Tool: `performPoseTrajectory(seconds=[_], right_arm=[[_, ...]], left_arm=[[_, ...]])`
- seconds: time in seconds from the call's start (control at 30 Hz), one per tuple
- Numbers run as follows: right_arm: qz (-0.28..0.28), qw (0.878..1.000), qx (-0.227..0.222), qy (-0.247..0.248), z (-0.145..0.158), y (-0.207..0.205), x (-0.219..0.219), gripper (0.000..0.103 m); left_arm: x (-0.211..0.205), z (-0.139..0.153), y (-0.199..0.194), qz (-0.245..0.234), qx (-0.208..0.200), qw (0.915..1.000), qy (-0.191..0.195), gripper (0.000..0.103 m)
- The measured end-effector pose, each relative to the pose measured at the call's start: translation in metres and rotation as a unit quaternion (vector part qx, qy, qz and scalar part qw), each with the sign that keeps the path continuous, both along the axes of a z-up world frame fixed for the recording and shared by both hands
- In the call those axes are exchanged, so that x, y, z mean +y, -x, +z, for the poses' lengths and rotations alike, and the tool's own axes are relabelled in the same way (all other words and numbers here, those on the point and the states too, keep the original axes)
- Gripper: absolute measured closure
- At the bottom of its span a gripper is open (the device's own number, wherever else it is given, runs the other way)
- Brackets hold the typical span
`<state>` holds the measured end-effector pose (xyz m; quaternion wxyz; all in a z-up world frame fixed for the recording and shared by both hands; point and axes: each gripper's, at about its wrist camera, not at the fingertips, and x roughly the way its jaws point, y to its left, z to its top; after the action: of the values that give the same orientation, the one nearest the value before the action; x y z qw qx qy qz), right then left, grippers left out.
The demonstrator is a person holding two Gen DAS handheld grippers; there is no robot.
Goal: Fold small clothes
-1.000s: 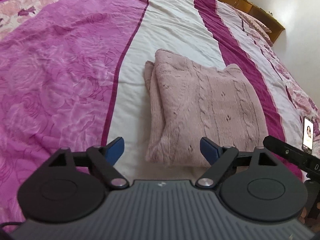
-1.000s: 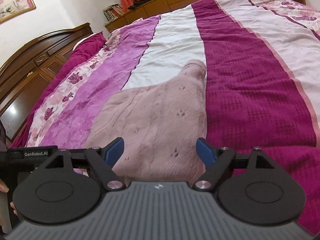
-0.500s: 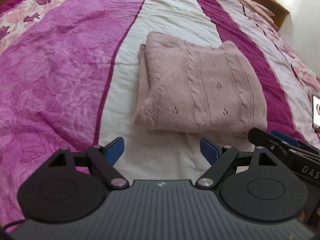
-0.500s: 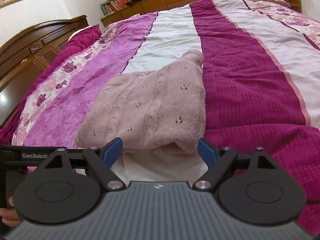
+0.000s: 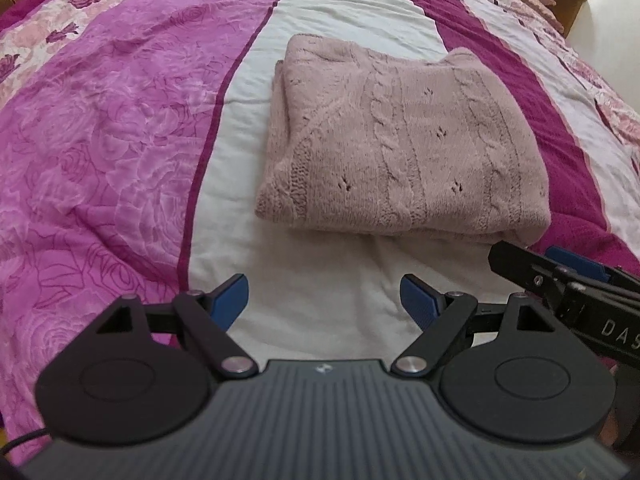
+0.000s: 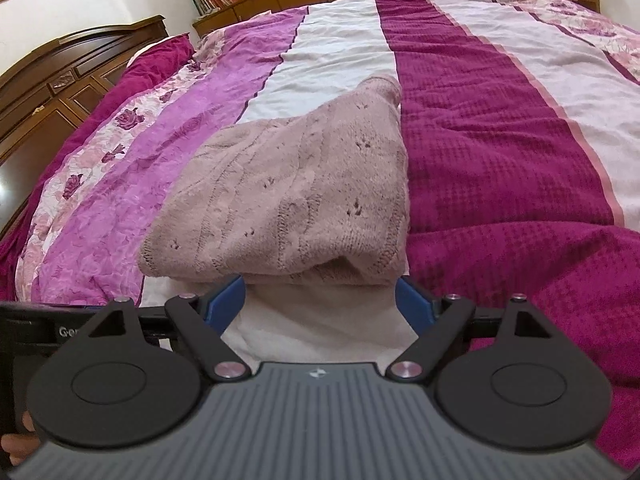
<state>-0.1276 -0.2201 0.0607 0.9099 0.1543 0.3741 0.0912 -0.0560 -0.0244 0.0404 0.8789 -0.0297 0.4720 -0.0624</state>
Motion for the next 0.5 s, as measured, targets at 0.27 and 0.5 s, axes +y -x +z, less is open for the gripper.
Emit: performPoseTrajectory(seconds=[0.27, 0.5], right_arm=[[0.001, 1.000, 0.003, -0.001, -0.0024, -0.0010, -0.0002, 0.016], [-0.001, 1.000, 0.006, -0.003, -0.0047, -0.0021, -0.0017, 0.016]], left_arm=[[-0.0012, -0.0023, 0.0006, 0.002, 0.001, 1.0000, -0.004, 0.019], [-0.0014, -0.0029, 0.0009, 0.002, 0.001, 1.0000, -0.007, 0.019]])
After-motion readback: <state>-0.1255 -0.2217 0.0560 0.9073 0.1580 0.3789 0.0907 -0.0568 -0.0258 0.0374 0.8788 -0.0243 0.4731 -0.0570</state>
